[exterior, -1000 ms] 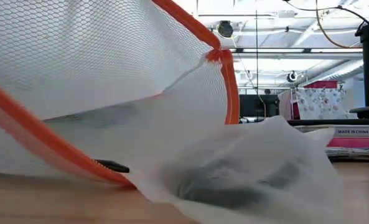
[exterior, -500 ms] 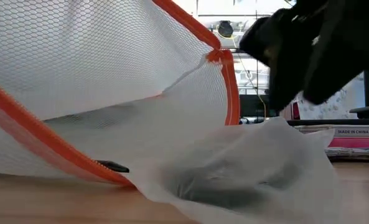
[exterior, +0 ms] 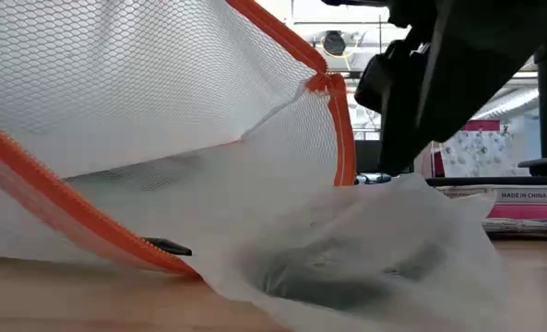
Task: Unpack backpack
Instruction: Remove the earphones from the orange zip bag
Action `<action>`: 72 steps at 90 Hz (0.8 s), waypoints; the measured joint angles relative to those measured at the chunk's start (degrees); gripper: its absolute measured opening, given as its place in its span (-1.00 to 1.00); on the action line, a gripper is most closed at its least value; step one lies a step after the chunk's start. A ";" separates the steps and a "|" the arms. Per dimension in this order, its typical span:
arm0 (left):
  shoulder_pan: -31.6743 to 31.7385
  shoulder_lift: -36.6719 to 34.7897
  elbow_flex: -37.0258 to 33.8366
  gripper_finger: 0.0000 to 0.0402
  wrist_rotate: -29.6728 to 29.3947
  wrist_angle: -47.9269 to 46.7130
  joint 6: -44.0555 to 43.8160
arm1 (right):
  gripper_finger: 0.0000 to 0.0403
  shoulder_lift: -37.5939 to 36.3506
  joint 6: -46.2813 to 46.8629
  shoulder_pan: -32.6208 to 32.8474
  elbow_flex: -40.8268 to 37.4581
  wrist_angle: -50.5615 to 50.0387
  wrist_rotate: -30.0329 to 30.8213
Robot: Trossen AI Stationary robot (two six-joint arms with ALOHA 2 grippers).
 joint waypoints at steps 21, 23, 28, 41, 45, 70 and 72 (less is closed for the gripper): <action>0.04 0.00 0.00 -1.00 -0.11 0.01 -0.02 | -0.04 4.20 -0.36 -1.77 0.04 1.77 -2.46; 0.04 0.00 0.00 -1.00 -0.21 0.02 -0.02 | -0.04 4.68 -0.81 -2.11 0.04 2.39 -3.41; 0.04 0.00 0.00 -1.00 -0.26 0.02 -0.02 | -0.04 5.83 -1.89 -2.98 0.04 3.59 -5.78; 0.00 0.00 0.00 -1.00 -0.26 0.00 -0.02 | -0.21 7.42 -2.74 -4.67 0.18 4.95 -8.42; 0.00 0.00 0.00 -1.00 -0.26 -0.06 -0.02 | -0.29 7.81 -3.26 -5.12 0.24 4.97 -8.41; 0.00 0.00 0.00 -1.00 -0.20 -0.02 -0.02 | -0.95 7.53 -8.28 -5.38 0.15 4.69 -8.31; 0.00 0.00 0.00 -1.00 -0.20 0.00 -0.02 | -0.95 7.32 -8.41 -5.28 0.13 4.46 -8.38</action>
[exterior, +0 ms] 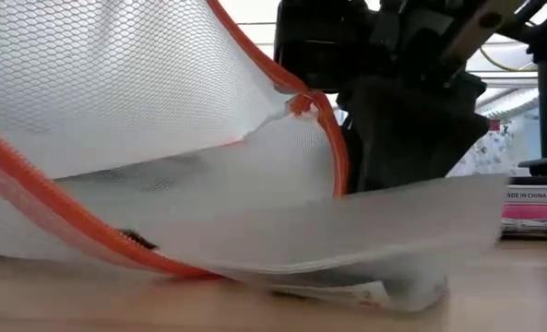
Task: Unpack backpack
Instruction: Remove the earphones from the orange zip bag
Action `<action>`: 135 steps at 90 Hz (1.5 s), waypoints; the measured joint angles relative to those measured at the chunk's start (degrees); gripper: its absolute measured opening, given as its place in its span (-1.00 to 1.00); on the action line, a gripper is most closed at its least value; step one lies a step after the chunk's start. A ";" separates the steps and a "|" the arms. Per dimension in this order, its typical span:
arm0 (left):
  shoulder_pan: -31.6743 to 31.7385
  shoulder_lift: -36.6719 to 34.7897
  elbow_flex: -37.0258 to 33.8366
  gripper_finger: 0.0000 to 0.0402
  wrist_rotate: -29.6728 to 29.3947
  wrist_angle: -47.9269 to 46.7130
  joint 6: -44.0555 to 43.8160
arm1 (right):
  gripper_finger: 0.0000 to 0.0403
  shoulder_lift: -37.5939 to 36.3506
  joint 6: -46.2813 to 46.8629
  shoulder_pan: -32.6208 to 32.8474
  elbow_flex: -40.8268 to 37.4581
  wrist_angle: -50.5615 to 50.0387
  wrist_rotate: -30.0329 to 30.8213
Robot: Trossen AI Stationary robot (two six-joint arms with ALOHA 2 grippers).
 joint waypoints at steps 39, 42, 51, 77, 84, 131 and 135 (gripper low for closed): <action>0.03 0.00 0.00 -1.00 0.11 0.03 -0.04 | -1.00 -12.91 4.06 3.07 -0.26 -21.75 7.69; 0.00 0.00 0.00 -1.00 0.11 0.03 -0.04 | -1.00 -14.17 5.08 3.27 -0.21 -23.83 9.55; 0.19 0.00 0.00 -1.00 0.08 0.11 -0.04 | -1.00 -17.34 9.01 3.85 -0.17 -29.83 14.83; 0.50 0.00 0.00 -1.00 0.02 0.19 -0.18 | -1.00 -22.06 19.94 8.42 -0.17 -44.54 17.27; 0.48 0.00 0.00 -1.00 0.02 0.20 -0.24 | -1.00 -22.10 21.84 10.57 -0.17 -46.43 17.27; 0.59 0.00 0.00 -1.00 -0.04 0.20 -1.51 | -1.00 -22.32 33.09 18.82 -0.15 -57.21 18.69; 0.61 0.00 0.00 -1.00 -0.04 0.22 -1.53 | -1.00 -22.32 34.12 19.30 -0.15 -57.25 18.45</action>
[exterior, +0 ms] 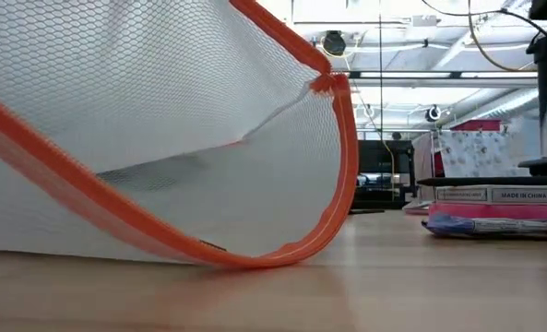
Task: Unpack backpack
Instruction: Remove the earphones from the orange zip bag
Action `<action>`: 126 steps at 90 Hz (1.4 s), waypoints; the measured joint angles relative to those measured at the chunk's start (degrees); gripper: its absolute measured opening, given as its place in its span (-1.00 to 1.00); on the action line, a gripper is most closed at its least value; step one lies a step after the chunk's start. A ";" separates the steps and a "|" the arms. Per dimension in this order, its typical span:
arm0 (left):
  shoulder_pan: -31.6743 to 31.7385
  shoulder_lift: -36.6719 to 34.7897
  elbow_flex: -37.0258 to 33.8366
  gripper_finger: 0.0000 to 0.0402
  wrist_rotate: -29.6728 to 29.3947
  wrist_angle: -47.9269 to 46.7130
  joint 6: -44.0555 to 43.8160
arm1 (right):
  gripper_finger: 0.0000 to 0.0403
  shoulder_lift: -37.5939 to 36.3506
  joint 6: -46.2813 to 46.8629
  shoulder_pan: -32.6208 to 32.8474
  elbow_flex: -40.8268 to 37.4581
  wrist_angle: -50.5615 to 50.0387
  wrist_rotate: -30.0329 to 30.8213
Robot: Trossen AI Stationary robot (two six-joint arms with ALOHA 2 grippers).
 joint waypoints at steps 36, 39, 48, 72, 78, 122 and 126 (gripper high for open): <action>0.02 0.00 0.00 -1.00 0.00 0.00 0.00 | -1.00 -2.75 6.87 4.67 -8.36 2.04 -4.07; 0.03 0.00 0.00 -1.00 0.00 0.00 0.00 | -1.00 -3.73 7.15 4.64 -9.42 3.52 -4.38; 0.04 0.00 0.00 -1.00 0.00 -0.02 0.02 | -1.00 -6.79 7.35 4.69 -13.13 9.29 -4.56; 0.13 0.00 0.00 -1.00 -0.02 -0.02 0.00 | -1.00 -12.96 10.83 4.68 -25.57 15.25 -5.04; 0.13 0.00 0.00 -1.00 -0.02 -0.04 0.02 | -1.00 -13.92 12.98 4.69 -27.42 15.38 -5.12; 0.42 0.00 0.00 -1.00 -0.02 -0.02 0.01 | -0.56 -16.50 14.05 4.29 -27.29 17.58 -6.22; 0.42 0.00 0.00 -1.00 0.00 -0.03 0.02 | -0.54 -16.93 14.51 3.96 -26.04 15.52 -6.47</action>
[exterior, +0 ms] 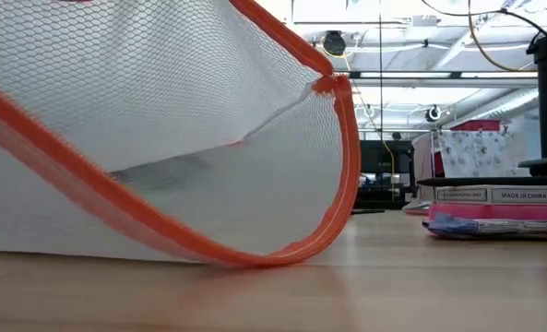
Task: Unpack backpack
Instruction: Remove the earphones from the orange zip bag, then remove the black pen from the orange zip bag
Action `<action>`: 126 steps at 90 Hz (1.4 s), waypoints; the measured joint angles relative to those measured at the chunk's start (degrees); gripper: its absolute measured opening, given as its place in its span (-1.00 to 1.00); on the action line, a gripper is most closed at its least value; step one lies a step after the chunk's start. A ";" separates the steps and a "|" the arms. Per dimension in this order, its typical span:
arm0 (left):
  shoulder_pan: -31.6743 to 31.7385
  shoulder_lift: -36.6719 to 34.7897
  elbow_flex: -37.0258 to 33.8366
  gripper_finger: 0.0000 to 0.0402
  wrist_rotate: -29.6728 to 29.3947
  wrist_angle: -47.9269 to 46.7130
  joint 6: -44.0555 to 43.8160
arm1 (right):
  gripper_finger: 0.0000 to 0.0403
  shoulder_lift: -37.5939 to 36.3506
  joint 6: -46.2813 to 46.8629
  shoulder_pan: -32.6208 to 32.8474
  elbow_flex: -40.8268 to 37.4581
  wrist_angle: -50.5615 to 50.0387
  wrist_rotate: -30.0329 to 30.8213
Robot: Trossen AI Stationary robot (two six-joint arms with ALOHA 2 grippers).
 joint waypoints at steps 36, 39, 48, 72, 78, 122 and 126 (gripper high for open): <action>2.96 0.00 0.00 -1.00 0.00 4.20 0.02 | -0.53 -0.58 -12.04 -0.84 10.36 3.83 23.67; 3.33 0.00 0.00 -1.00 0.00 4.53 0.02 | -0.53 -0.58 -16.75 -1.31 10.36 7.66 26.14; 4.35 0.00 0.00 -1.00 0.00 4.48 -0.02 | -0.53 0.35 -32.40 -3.04 10.45 21.36 30.84; 5.96 0.00 0.00 -1.00 0.00 4.57 -0.04 | -0.41 10.70 -56.78 -8.57 10.44 48.56 30.35; 6.01 0.00 0.00 -1.00 -0.01 4.57 -0.06 | -0.39 13.68 -58.11 -10.71 10.43 50.76 29.57; 7.05 0.00 0.00 -1.00 -0.25 4.31 -3.28 | -0.35 24.56 -63.36 -17.21 10.32 63.81 13.44; 7.08 0.00 0.00 -1.00 -0.26 4.31 -4.05 | -0.35 24.07 -63.43 -16.97 10.30 63.44 13.44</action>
